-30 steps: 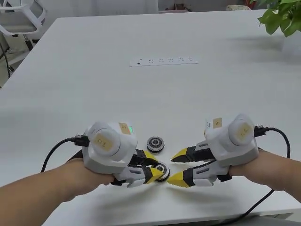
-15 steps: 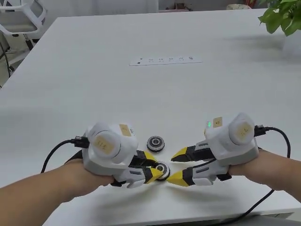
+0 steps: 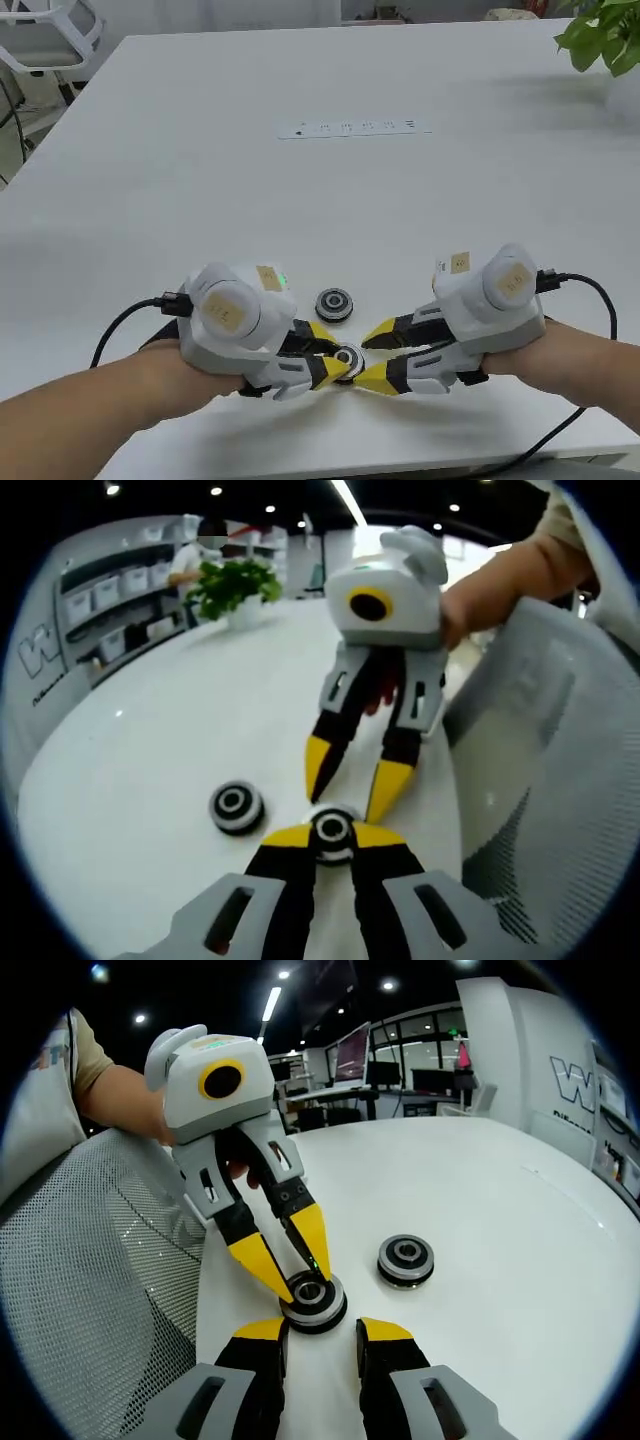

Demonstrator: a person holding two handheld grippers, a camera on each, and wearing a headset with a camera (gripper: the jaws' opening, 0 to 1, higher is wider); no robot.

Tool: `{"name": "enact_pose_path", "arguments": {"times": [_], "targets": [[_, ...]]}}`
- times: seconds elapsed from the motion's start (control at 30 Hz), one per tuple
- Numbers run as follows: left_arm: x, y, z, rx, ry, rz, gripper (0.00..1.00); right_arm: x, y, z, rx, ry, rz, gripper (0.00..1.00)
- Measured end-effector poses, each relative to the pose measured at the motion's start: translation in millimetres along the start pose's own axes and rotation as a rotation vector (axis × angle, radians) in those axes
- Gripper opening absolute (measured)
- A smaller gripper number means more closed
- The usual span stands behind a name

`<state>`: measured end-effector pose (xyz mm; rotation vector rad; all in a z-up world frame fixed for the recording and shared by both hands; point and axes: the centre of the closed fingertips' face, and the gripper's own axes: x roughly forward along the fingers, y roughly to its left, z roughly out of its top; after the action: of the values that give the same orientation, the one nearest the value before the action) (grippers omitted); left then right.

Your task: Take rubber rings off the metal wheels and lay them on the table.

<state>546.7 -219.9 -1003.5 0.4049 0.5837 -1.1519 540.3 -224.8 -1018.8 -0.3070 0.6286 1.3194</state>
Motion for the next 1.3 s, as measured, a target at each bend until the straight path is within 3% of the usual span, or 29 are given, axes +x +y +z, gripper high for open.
{"name": "enact_pose_path", "arguments": {"times": [0.6, 0.77, 1.0, 1.3], "targets": [[0.5, -0.3, 0.5, -0.011, -0.014, 0.004, 0.13, 0.1, 4.4, -1.1, 0.042, -0.025, 0.041, 0.17], [0.3, -0.5, 0.6, -0.015, -0.021, 0.002, 0.13, -1.7, 3.0, -3.6, 0.025, -0.014, 0.034, 0.09], [0.1, -1.2, 0.7, -0.018, -0.025, 0.002, 0.13, -2.4, 2.9, -3.7, 0.063, -0.016, 0.033, 0.05], [-0.2, -1.3, 0.6, -0.014, -0.025, 0.006, 0.13, -3.6, 2.0, -4.7, 0.165, -0.020, 0.035, 0.00]]}}
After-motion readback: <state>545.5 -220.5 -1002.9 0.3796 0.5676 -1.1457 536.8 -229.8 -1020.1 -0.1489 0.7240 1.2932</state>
